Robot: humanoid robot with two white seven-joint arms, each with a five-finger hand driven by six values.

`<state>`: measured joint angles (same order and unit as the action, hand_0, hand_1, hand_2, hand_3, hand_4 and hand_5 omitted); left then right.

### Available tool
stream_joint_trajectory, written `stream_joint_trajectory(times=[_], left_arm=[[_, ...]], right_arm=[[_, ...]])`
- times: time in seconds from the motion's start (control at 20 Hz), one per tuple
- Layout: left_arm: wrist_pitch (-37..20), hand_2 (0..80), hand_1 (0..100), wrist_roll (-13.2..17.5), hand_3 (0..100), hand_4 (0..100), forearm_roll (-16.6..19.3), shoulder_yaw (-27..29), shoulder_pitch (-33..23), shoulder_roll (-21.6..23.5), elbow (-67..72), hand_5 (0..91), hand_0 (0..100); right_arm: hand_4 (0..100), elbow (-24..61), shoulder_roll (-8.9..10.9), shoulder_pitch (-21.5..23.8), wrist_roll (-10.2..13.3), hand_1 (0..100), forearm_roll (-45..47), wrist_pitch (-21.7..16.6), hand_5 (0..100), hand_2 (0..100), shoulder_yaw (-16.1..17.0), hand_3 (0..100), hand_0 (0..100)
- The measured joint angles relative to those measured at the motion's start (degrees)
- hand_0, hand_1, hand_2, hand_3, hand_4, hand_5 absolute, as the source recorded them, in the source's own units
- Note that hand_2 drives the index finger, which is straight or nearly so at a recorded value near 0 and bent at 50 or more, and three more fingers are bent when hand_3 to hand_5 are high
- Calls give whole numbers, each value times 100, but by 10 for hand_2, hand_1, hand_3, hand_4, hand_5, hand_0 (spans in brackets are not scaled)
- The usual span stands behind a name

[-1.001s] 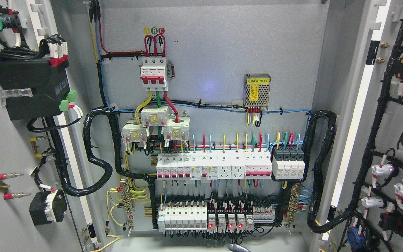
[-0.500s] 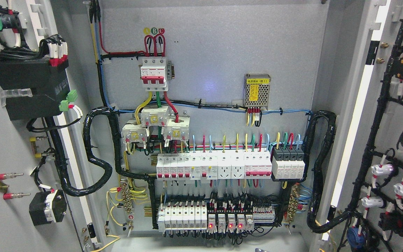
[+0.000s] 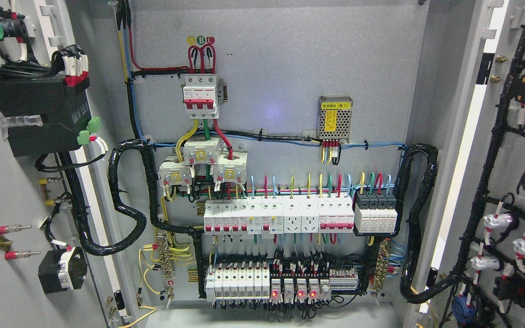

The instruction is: Open door with both hands

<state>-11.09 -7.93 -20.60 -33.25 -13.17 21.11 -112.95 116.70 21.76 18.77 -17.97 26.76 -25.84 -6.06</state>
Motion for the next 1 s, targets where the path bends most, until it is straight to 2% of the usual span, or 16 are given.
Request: stream_joint_trajectory(times=[0.1, 0.45, 0.7, 1.0], left_arm=[[-219, 0, 0, 1, 0, 0, -1, 49, 68, -54, -54, 0, 0], [-765, 0, 0, 19, 0, 0, -2, 295, 207, -253, -181, 0, 0], [-1369, 0, 0, 4, 0, 0, 1, 526, 248, -385, -232, 0, 0], [-1830, 0, 0, -13, 0, 0, 0, 851, 234, -499, -269, 0, 0]], right_arm=[[0, 51, 9, 72, -6, 0, 4, -263, 0, 0, 102, 0, 191], [0, 166, 37, 178, 18, 0, 13, -772, 0, 0, 500, 0, 191], [0, 216, 74, 181, 31, 0, 19, -900, 0, 0, 768, 0, 191], [0, 253, 229, 165, 31, 0, 32, -919, 0, 0, 1013, 0, 191]])
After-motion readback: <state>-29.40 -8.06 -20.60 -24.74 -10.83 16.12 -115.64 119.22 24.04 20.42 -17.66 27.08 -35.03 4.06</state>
